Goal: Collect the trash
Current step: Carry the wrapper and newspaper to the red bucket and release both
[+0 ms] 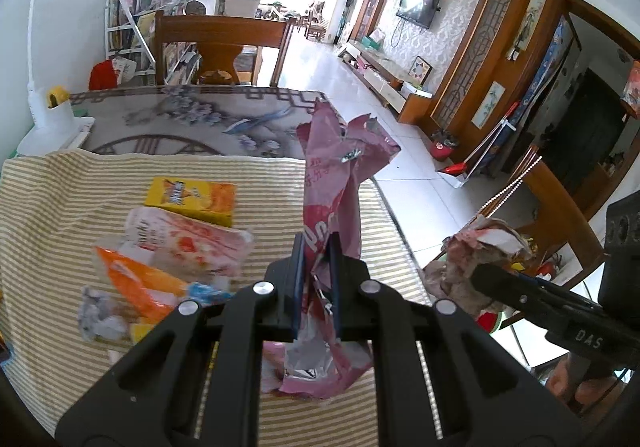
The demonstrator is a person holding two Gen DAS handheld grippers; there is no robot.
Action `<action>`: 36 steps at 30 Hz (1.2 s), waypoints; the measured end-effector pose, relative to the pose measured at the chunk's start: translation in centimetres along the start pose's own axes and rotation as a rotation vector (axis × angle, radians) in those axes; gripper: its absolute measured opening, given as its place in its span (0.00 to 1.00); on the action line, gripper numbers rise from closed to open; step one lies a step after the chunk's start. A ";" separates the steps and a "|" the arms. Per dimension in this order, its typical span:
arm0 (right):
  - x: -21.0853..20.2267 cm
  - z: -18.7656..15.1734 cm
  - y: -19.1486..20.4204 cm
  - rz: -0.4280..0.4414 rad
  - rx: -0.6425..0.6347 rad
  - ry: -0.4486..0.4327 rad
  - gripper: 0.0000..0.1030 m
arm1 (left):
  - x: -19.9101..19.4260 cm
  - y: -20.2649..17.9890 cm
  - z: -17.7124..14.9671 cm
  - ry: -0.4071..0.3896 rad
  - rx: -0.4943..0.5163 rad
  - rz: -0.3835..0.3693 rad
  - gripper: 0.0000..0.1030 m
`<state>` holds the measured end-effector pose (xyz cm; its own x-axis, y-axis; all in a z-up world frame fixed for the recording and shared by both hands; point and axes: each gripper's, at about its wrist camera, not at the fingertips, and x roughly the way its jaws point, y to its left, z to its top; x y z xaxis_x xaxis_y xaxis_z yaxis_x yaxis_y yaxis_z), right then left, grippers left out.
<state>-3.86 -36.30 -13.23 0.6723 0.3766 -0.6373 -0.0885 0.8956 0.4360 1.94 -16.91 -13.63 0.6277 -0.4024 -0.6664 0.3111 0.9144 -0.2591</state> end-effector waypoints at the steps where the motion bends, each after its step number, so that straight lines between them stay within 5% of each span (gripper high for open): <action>1: -0.3 0.2 -0.7 0.001 0.002 0.001 0.40 | 0.2 -0.5 -0.1 0.003 -0.001 -0.001 0.10; 12: -5.0 0.6 -10.2 -0.098 0.106 -0.052 0.40 | 4.8 -9.7 -0.6 0.073 0.069 -0.102 0.10; 21: -10.3 -1.2 -20.4 -0.294 0.289 -0.104 0.40 | 10.9 -20.3 -1.7 0.179 0.185 -0.293 0.10; 32: -12.4 -2.8 -27.1 -0.400 0.403 -0.106 0.40 | 17.9 -27.4 -3.6 0.306 0.277 -0.328 0.12; 33: -12.5 -2.9 -27.3 -0.402 0.403 -0.104 0.40 | 18.0 -27.4 -3.6 0.310 0.279 -0.333 0.15; 34: -12.4 -2.9 -27.6 -0.406 0.402 -0.100 0.42 | 18.2 -27.5 -3.7 0.321 0.285 -0.341 0.27; 35: -12.4 -2.9 -27.6 -0.409 0.401 -0.099 0.43 | 18.2 -27.6 -3.8 0.328 0.291 -0.340 0.54; 36: -12.3 -2.8 -27.8 -0.413 0.403 -0.097 0.51 | 18.2 -27.7 -3.9 0.325 0.296 -0.337 0.65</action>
<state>-11.68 -65.19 -19.31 0.6576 -0.0254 -0.7530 0.4691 0.7959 0.3828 2.01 -49.37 -21.31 0.2210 -0.5930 -0.7743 0.6733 0.6671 -0.3188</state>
